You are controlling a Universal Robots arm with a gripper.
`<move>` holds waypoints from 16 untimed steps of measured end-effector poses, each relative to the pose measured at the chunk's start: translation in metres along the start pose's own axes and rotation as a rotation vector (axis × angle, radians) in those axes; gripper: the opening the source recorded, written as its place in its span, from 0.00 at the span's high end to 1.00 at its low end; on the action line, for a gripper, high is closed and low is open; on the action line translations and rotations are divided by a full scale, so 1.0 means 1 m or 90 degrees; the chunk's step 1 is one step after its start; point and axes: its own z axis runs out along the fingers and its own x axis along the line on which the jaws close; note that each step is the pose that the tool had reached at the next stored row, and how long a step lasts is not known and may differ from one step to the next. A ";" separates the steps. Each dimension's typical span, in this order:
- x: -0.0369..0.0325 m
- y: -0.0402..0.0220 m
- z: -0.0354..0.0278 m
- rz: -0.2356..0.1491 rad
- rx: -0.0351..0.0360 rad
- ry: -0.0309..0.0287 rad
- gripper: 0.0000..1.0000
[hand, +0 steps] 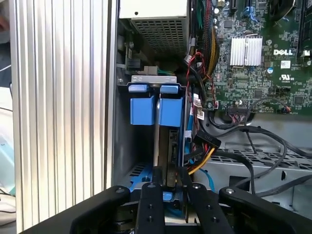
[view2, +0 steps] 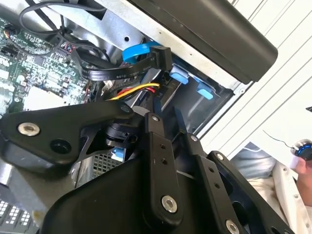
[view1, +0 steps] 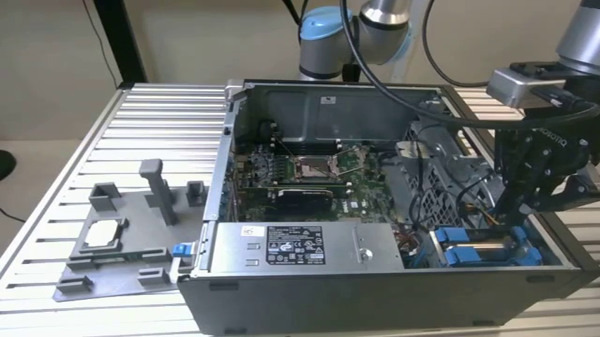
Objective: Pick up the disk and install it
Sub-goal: 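Insert the first disk wire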
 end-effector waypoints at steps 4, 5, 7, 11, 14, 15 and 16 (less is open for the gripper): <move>0.0005 0.0001 -0.0027 0.000 0.0000 -0.0002 0.00; 0.0005 0.0002 -0.0027 0.000 0.0000 -0.0002 0.00; 0.0005 0.0002 -0.0028 0.000 0.0000 -0.0001 0.00; 0.0005 0.0002 -0.0030 0.000 0.0000 -0.0001 0.00; 0.0005 0.0001 -0.0031 0.000 0.0000 0.0000 0.00; 0.0005 0.0001 -0.0031 0.000 0.0000 -0.0001 0.00; 0.0005 0.0001 -0.0031 0.000 0.0000 0.0000 0.00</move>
